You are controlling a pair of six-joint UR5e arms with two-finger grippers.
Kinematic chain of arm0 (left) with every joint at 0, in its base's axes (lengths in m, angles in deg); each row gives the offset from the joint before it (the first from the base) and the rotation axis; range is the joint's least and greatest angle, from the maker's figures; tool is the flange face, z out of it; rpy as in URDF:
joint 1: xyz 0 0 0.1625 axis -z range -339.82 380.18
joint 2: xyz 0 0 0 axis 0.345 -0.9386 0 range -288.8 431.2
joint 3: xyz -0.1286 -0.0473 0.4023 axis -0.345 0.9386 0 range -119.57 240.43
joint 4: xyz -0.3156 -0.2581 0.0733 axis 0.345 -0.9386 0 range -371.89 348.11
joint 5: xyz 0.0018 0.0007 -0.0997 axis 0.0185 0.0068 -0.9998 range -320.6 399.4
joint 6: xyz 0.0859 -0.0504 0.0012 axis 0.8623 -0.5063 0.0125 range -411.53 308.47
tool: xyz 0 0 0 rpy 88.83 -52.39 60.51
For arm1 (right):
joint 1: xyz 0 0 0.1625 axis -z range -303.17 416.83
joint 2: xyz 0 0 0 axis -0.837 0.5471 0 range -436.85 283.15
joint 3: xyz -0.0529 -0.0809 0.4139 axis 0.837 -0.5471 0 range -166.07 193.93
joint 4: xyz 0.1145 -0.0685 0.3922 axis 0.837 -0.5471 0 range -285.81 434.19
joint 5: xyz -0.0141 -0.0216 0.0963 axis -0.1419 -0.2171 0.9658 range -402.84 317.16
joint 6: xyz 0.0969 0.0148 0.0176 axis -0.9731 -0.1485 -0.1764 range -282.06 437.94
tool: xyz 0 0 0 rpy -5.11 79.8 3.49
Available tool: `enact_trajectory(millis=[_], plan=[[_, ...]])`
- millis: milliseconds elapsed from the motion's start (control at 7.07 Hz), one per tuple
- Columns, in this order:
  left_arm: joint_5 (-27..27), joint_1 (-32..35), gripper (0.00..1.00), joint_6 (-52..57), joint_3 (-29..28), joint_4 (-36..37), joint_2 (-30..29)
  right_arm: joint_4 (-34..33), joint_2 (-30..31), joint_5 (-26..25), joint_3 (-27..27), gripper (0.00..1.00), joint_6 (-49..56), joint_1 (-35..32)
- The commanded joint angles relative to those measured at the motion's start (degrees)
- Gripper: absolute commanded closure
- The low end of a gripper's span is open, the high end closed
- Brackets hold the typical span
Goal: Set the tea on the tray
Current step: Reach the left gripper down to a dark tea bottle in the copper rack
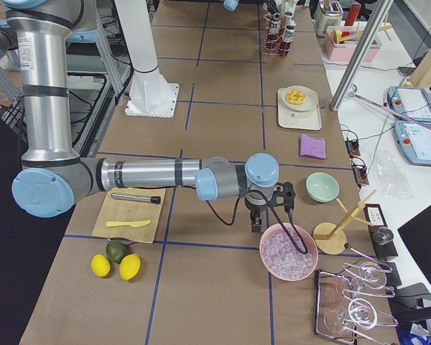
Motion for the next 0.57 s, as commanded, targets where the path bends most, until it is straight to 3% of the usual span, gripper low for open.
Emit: enact_trajectory(millis=[0, 141, 283, 424], plan=[[0.00, 0.22, 0.77, -0.09, -0.01, 0.00, 0.01, 0.00, 0.06, 0.01, 0.01, 0.00, 0.04, -0.03], [-0.18, 1.09, 0.93, -0.35, 0.07, 0.09, -0.07, 0.00, 0.06, 0.10, 0.10, 0.00, -0.05, -0.03], [-0.79, 2.93, 1.00, -0.18, 1.12, 2.96, -0.07, 0.09, 0.41, 1.40, 0.19, 0.00, 0.04, -0.03], [-3.84, 5.03, 1.00, -0.18, 3.48, 6.12, -0.16, 0.17, 0.59, 2.11, 0.19, 0.00, 0.04, -0.03]])
